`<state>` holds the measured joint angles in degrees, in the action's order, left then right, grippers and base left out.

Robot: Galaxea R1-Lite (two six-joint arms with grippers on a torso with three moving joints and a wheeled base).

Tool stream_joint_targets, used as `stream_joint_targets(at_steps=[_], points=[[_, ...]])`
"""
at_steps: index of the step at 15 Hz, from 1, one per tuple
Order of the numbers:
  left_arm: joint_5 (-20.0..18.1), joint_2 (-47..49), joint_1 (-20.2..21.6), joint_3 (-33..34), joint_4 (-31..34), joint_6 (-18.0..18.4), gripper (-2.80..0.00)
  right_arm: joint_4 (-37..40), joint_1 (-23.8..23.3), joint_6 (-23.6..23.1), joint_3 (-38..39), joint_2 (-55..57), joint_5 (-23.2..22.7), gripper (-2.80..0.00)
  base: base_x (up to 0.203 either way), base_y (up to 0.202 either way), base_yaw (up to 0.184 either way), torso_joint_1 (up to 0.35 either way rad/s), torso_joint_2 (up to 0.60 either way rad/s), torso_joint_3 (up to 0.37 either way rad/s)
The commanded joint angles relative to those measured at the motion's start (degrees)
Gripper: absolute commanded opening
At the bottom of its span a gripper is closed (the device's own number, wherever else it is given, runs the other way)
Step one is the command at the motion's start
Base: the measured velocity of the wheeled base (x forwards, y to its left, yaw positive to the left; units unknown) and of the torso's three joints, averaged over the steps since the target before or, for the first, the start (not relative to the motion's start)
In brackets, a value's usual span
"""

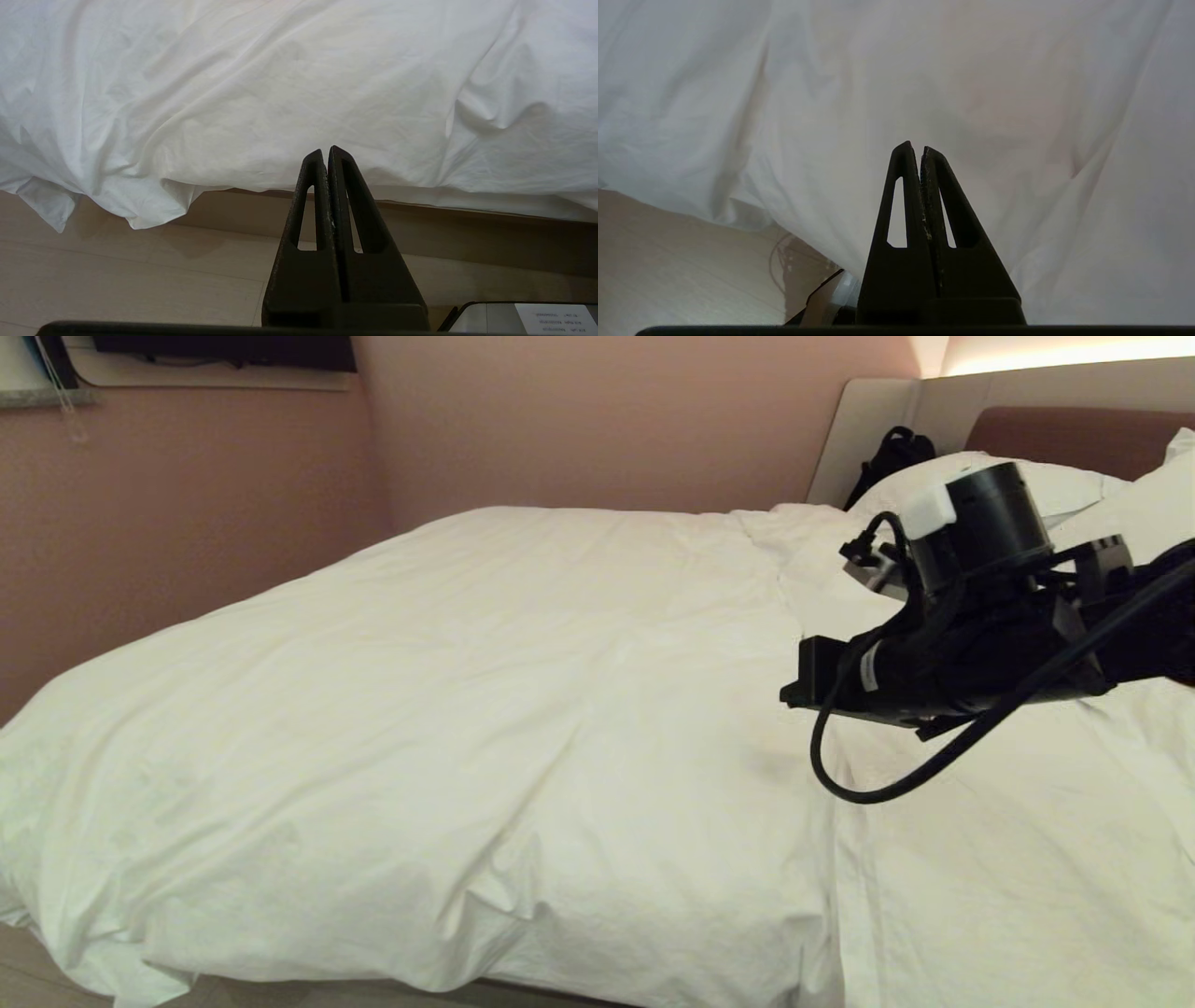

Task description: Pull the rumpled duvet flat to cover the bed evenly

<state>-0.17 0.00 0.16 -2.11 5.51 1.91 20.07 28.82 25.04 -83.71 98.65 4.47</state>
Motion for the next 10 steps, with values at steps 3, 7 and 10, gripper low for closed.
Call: stream_joint_targets(at_steps=[3, 7, 10], points=[[-0.01, 0.00, 0.02, 0.00, 0.03, 0.02, -2.80, 0.01, 1.50, 0.18, -0.66, 5.16, 0.74, -2.80, 0.000, 0.000, 0.000, 0.000, 0.00, 0.000], [-0.01, 0.00, 0.02, 0.00, 0.03, 0.02, -2.80, -2.56, 2.38, -0.08, -0.05, 7.61, 0.45, -2.80, 0.000, 0.000, 0.000, 0.000, 0.00, 0.000], [-0.01, 0.00, 0.02, 0.00, 0.03, 0.02, -2.80, -2.58, 2.56, -0.35, -0.32, 7.35, 0.45, -2.80, 0.000, 0.000, 0.000, 0.000, 0.00, 0.000]])
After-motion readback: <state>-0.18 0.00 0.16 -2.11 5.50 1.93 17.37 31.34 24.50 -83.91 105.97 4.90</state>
